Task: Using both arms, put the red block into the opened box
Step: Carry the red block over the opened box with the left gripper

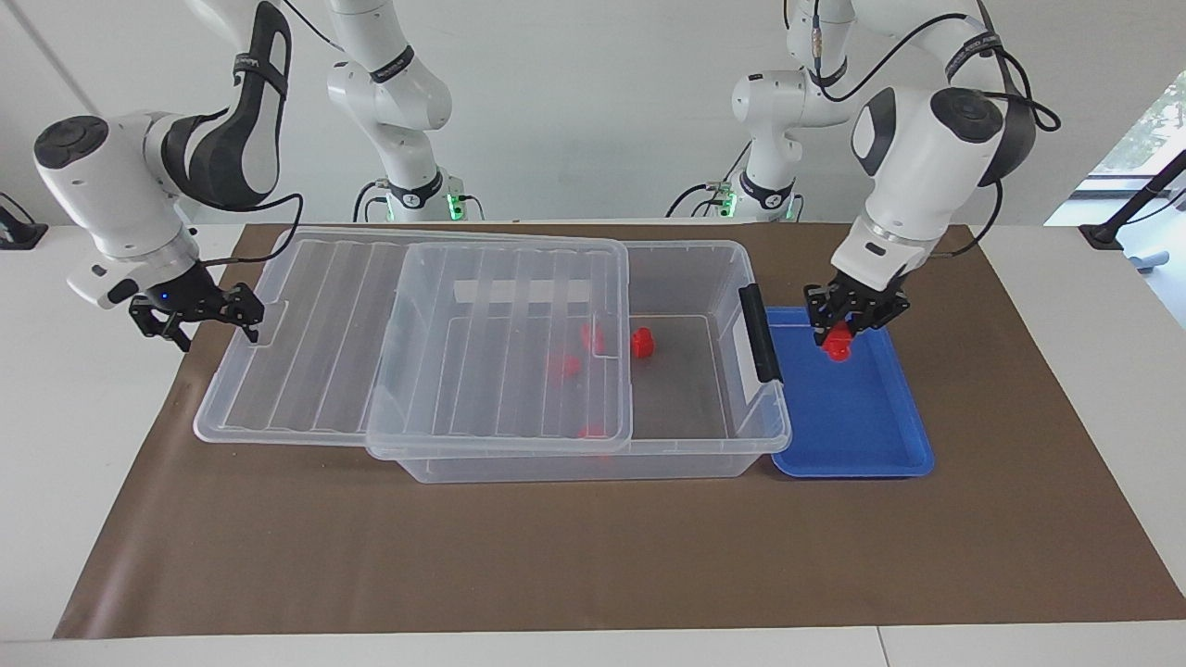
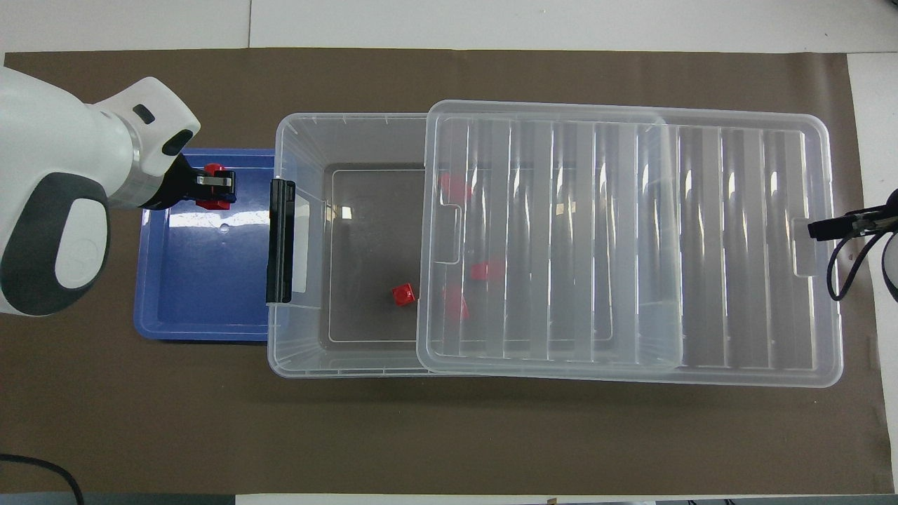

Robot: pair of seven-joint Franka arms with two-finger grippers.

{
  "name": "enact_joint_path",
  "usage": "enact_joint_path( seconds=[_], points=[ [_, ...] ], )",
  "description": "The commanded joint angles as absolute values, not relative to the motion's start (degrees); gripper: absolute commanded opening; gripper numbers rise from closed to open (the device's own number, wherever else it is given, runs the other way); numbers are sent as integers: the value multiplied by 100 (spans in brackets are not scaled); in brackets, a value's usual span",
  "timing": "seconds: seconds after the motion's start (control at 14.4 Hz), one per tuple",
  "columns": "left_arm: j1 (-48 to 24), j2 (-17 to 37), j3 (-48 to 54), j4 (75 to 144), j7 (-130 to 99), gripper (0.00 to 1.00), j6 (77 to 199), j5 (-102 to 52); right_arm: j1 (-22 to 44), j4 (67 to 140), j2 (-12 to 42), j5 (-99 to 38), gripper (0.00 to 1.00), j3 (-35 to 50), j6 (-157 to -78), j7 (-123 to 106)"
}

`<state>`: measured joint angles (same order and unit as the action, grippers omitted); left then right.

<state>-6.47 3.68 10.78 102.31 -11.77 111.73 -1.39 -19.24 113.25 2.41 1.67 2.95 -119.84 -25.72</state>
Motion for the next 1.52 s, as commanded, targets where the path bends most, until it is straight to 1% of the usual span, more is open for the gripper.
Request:
enact_joint_path(
  seconds=[0.0, 0.28, 0.42, 0.55, 0.69, 1.11, 1.25, 1.39, 1.45],
  points=[
    [-1202, 404, 1116, 10116, -2071, 0, 11144, -9, -2021, 11277, 264, 264, 100, 334, -12032, -2751],
    [-1792, 588, 1125, 10160, -2960, 0, 11504, -9, -2092, 11259, 272, 264, 100, 334, -12032, -2874],
    [-1977, 816, 1116, 10160, -3233, 0, 11750, 44, -2092, 11259, 272, 264, 100, 334, -12024, -2883],
    [-2161, 1132, 1125, 10178, -3732, 0, 12083, 578, -2100, 11250, 272, 264, 100, 334, -12023, -2883],
    [-2171, 1309, 1125, 10274, -3920, 0, 12462, 650, -2101, 11224, 272, 264, 100, 334, -12015, -2935],
    [-2162, 2117, 1116, 10344, -3955, 0, 13051, 940, -2057, 11180, 290, 255, 100, 334, -11945, -2944],
    [-2153, 2136, 1116, 10615, -3946, 0, 13191, 940, -1934, 10935, 272, 246, 100, 360, -11604, -2857],
    [-2118, 2135, 1116, 10862, -3929, 0, 13717, 940, -1584, 10619, 211, 246, 100, 360, -11120, -2586],
    [-2092, 2171, 1116, 10881, -3929, 0, 13946, 940, -1443, 10478, 133, 246, 100, 360, -10875, -2384]
  ],
)
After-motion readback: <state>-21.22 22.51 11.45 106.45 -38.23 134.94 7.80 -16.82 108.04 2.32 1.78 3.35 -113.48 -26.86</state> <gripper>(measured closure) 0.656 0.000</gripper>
